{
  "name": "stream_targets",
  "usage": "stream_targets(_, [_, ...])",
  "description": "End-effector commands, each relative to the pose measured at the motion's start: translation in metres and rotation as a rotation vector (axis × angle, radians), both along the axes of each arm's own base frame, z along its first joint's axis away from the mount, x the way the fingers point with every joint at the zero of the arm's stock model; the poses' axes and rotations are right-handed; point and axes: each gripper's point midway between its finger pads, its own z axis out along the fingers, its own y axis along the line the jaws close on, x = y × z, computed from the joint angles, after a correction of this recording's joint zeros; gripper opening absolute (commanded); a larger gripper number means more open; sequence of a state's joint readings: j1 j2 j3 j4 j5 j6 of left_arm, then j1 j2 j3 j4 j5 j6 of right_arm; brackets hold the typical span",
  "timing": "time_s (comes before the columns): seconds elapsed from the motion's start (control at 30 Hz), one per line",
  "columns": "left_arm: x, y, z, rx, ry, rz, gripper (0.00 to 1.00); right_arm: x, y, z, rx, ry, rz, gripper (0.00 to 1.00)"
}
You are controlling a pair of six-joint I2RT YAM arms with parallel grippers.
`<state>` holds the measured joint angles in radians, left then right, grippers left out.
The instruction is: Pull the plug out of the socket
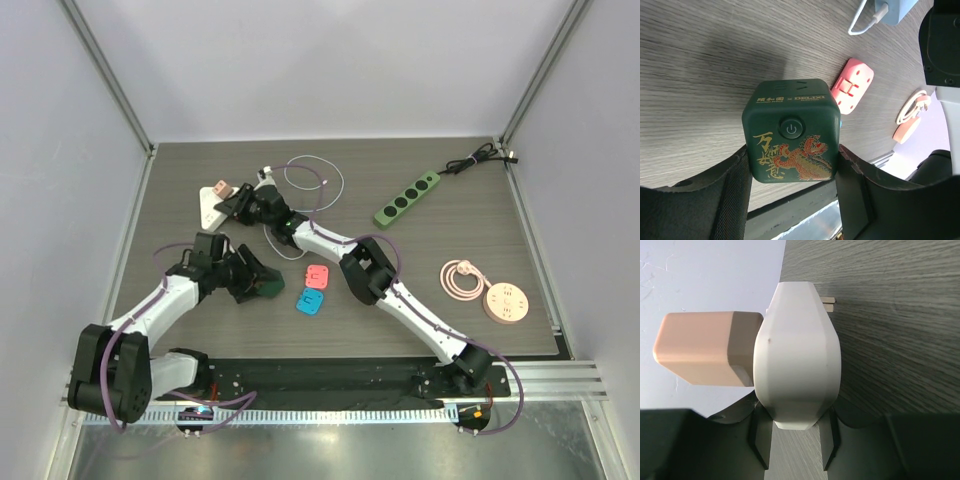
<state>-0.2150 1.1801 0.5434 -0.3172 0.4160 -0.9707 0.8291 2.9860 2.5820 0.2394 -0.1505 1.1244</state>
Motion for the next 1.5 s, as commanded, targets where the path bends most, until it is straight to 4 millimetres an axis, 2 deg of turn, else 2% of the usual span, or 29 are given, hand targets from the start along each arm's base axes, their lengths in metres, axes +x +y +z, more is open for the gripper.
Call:
stream_targets(0.0, [0.016,-0.003,0.019,-0.015,-0.09,0.003,0.6,-0.007,-0.013,-0.043,-0.17,0.026,0.02,0.01])
stream_targets(0.03, [0.017,-0.001,0.021,-0.001,-0.1,0.008,0.71,-0.007,-0.013,-0.044,-0.171,0.027,0.02,0.01])
stream_targets(0.13, [0.018,0.011,0.03,0.072,-0.137,0.026,0.86,-0.006,-0.013,-0.043,-0.167,0.027,0.019,0.01])
stream_targets(0.17, [0.018,0.015,0.038,0.095,-0.145,0.031,0.89,-0.007,-0.012,-0.042,-0.165,0.028,0.022,0.01])
stream_targets(0.4, [0.021,0.032,0.073,0.196,-0.214,0.045,0.93,-0.007,-0.012,-0.044,-0.164,0.029,0.023,0.01])
stream_targets(0.57, [0.027,0.064,0.096,0.379,-0.27,0.09,0.95,-0.008,-0.013,-0.043,-0.169,0.023,0.03,0.01])
stream_targets(0.63, [0.033,0.068,0.107,0.401,-0.295,0.091,0.95,-0.007,-0.013,-0.041,-0.171,0.018,0.029,0.01])
stream_targets(0.67, [0.041,0.073,0.12,0.43,-0.327,0.115,0.95,-0.007,-0.014,-0.041,-0.172,0.015,0.03,0.01])
stream_targets(0.73, [0.051,0.077,0.129,0.452,-0.347,0.123,0.98,-0.007,-0.014,-0.042,-0.174,0.016,0.03,0.01])
stream_targets(0.77, [0.059,0.077,0.143,0.451,-0.379,0.133,0.98,-0.007,-0.014,-0.042,-0.174,0.015,0.03,0.01])
stream_targets(0.83, [0.071,0.083,0.154,0.471,-0.402,0.157,0.99,-0.008,-0.014,-0.044,-0.176,0.018,0.03,0.01])
stream_targets(0.87, [0.083,0.085,0.163,0.476,-0.419,0.17,0.99,-0.007,-0.014,-0.043,-0.173,0.017,0.03,0.01])
stream_targets(0.93, [0.097,0.092,0.168,0.479,-0.42,0.191,0.99,-0.007,-0.013,-0.042,-0.173,0.014,0.032,0.01])
stream_targets(0.97, [0.107,0.093,0.18,0.467,-0.443,0.203,0.99,-0.007,-0.013,-0.041,-0.172,0.013,0.032,0.01])
stream_targets(1.0, [0.12,0.099,0.17,0.465,-0.403,0.211,0.98,-0.007,-0.013,-0.041,-0.171,0.012,0.032,0.01])
stream_targets(1.07, [0.135,0.096,0.175,0.41,-0.407,0.198,0.98,-0.008,-0.012,-0.039,-0.17,0.007,0.032,0.01])
stream_targets(1.1, [0.146,0.101,0.162,0.401,-0.362,0.208,0.96,-0.007,-0.012,-0.039,-0.17,0.005,0.033,0.01])
stream_targets(1.13, [0.156,0.1,0.168,0.376,-0.379,0.212,0.95,-0.007,-0.012,-0.039,-0.17,0.002,0.033,0.01])
stream_targets(1.17, [0.164,0.107,0.164,0.375,-0.366,0.232,0.95,-0.007,-0.012,-0.039,-0.169,0.003,0.031,0.01])
stream_targets(1.2, [0.172,0.109,0.153,0.374,-0.335,0.237,0.94,-0.007,-0.012,-0.039,-0.169,0.005,0.031,0.01])
stream_targets(1.23, [0.184,0.111,0.156,0.374,-0.355,0.25,0.93,-0.007,-0.012,-0.038,-0.167,0.002,0.029,0.01])
stream_targets(1.3, [0.196,0.112,0.152,0.37,-0.35,0.258,0.91,-0.008,-0.011,-0.039,-0.166,0.004,0.032,0.01])
stream_targets(1.33, [0.206,0.111,0.139,0.372,-0.328,0.251,0.91,-0.007,-0.011,-0.038,-0.164,0.001,0.03,0.01])
stream_targets(1.37, [0.211,0.112,0.139,0.372,-0.328,0.255,0.91,-0.009,-0.01,-0.039,-0.167,-0.001,0.034,0.01])
stream_targets(1.47, [0.227,0.112,0.12,0.372,-0.311,0.257,0.87,-0.012,-0.009,-0.04,-0.175,-0.007,0.044,0.01])
